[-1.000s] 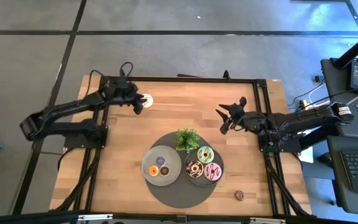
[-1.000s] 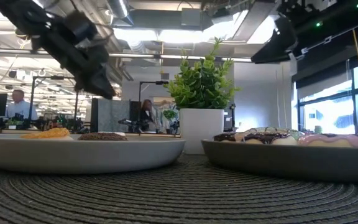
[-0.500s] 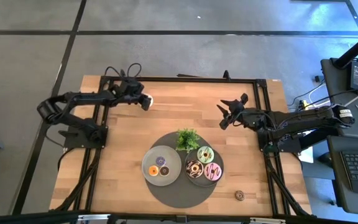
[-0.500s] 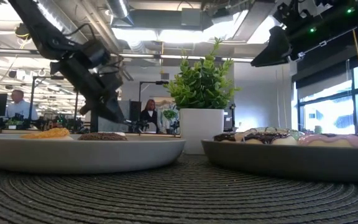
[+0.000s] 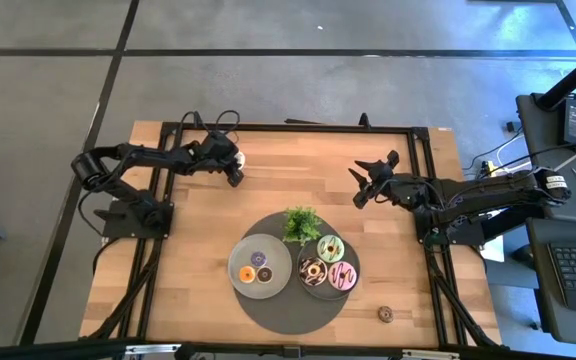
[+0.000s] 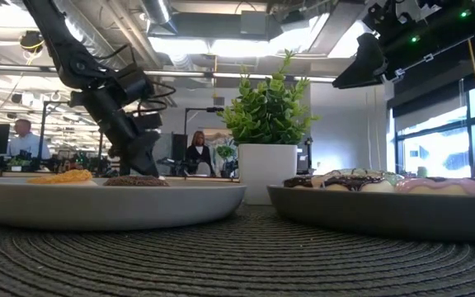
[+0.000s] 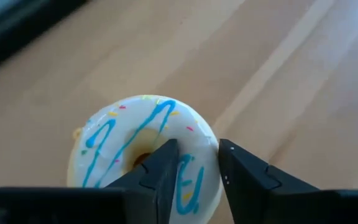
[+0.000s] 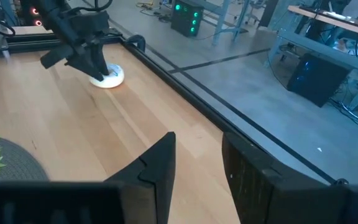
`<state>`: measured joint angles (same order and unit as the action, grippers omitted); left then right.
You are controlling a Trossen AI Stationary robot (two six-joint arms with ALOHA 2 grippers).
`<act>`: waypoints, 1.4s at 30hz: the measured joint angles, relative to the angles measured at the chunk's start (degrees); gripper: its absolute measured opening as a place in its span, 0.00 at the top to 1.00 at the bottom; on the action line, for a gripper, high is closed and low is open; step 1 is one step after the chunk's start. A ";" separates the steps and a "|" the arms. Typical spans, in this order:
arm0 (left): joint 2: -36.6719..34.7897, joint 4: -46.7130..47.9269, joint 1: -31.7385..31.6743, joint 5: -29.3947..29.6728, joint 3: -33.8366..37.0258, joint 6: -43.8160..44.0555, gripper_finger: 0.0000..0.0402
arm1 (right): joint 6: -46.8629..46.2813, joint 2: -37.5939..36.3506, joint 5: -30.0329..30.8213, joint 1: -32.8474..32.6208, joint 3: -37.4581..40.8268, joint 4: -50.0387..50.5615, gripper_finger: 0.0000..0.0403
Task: Pick & Place donuts
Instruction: Put the large white donut on the black plate
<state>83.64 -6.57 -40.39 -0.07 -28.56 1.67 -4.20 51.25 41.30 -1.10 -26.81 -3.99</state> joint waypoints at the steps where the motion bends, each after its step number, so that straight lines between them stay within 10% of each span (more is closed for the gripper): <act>1: 0.00 0.03 0.42 0.79 0.00 -1.60 0.73 | 0.02 0.00 0.01 0.00 0.00 0.00 0.67; 10: -0.57 0.56 4.07 2.44 0.02 -4.47 0.97 | 0.01 0.00 0.02 0.00 0.00 0.00 0.67; 20: -8.89 13.62 12.97 -0.36 -7.44 -3.01 0.99 | 13.66 0.04 -2.53 0.27 -5.64 -4.53 0.67; 42: -0.45 21.02 54.59 53.33 -24.02 -15.05 0.99 | 13.13 27.88 -20.34 0.57 -30.12 1.57 0.58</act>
<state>83.18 14.45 14.20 53.26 -52.58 -13.39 8.92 79.13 20.95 -0.54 -56.92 -2.42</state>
